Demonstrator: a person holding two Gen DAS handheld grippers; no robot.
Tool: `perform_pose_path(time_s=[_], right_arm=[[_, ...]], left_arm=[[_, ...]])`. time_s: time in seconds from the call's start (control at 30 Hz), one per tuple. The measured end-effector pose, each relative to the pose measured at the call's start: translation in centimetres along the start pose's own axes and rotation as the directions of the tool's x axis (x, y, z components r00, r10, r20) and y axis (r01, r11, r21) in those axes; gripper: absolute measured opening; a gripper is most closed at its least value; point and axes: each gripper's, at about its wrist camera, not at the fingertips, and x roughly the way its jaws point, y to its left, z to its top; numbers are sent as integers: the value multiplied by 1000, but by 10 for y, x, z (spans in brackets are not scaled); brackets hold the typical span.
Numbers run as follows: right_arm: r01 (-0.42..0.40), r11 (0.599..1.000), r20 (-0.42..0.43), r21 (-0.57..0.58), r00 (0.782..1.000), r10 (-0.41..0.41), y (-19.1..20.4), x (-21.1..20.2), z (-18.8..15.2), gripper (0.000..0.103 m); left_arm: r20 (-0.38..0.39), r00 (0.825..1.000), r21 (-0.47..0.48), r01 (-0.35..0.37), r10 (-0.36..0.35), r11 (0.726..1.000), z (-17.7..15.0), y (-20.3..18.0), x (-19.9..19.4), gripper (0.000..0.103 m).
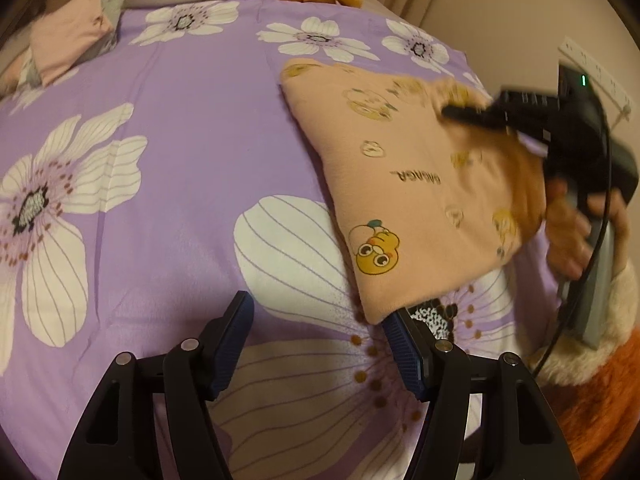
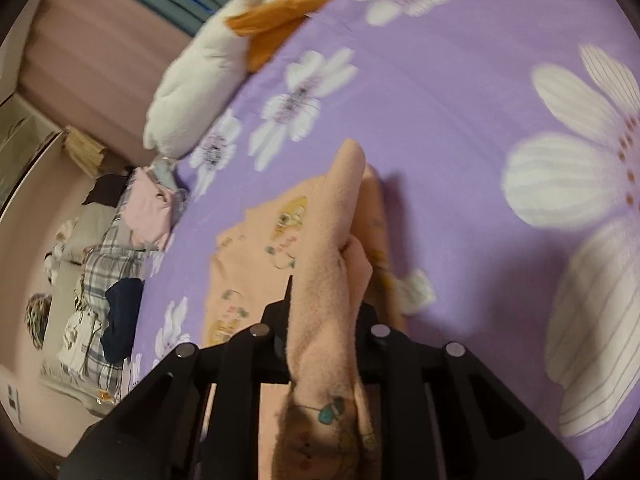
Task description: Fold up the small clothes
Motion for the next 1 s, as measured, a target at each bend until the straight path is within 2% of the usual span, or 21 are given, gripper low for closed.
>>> perform_pose_path(time_s=[0.1, 0.17, 0.23, 0.3, 0.43, 0.5, 0.57, 0.63, 0.73, 0.8, 0.87, 0.93, 1.0], right_arm=[[22, 1000, 20, -20, 1000, -21, 6, 4, 8, 18], [112, 994, -7, -11, 994, -112, 2, 13, 10, 21], [153, 988, -42, 24, 987, -152, -9, 23, 10, 21], [127, 990, -45, 64, 991, -124, -17, 20, 10, 22], [101, 994, -47, 40, 994, -99, -20, 4, 6, 25], [94, 994, -49, 57, 995, -91, -27, -4, 3, 25], [65, 991, -53, 115, 997, -59, -37, -15, -2, 32], [92, 987, -31, 135, 996, -88, -45, -32, -11, 32], [111, 980, 22, 162, 993, -116, -57, -60, -23, 32], [73, 985, 50, 156, 995, -82, -58, -72, -29, 32], [25, 992, 78, 127, 996, -36, -50, -78, -32, 31], [-34, 994, 89, 100, 996, 25, -37, -77, -35, 31], [-116, 993, 52, 37, 992, 114, -15, -68, -41, 31]], left_arm=[[2, 1000, 12, -4, 4, 1000, 0, -1, 2, 67], [1, 1000, 30, -1, 1, 1000, 1, -1, 3, 68], [1, 1000, 45, -4, 4, 999, 0, -2, 4, 68], [2, 1000, 49, -7, 7, 999, 0, -2, 4, 68], [-8, 1000, 49, 0, 0, 999, 1, 1, 2, 68], [-24, 1000, 23, 17, -17, 1000, 4, 10, -3, 68], [-29, 998, -32, 48, -48, 998, 9, 25, -14, 68], [37, 997, -112, 68, -64, 991, 12, 45, -32, 68], [126, 988, -135, 106, -89, 985, 18, 55, -53, 68], [175, 978, -139, 143, -118, 980, 25, 49, -57, 68], [172, 975, -130, 167, -143, 977, 33, 36, -47, 68], [131, 976, -88, 184, -172, 979, 39, 19, -28, 68], [61, 987, -56, 152, -149, 987, 34, 6, -3, 68]])
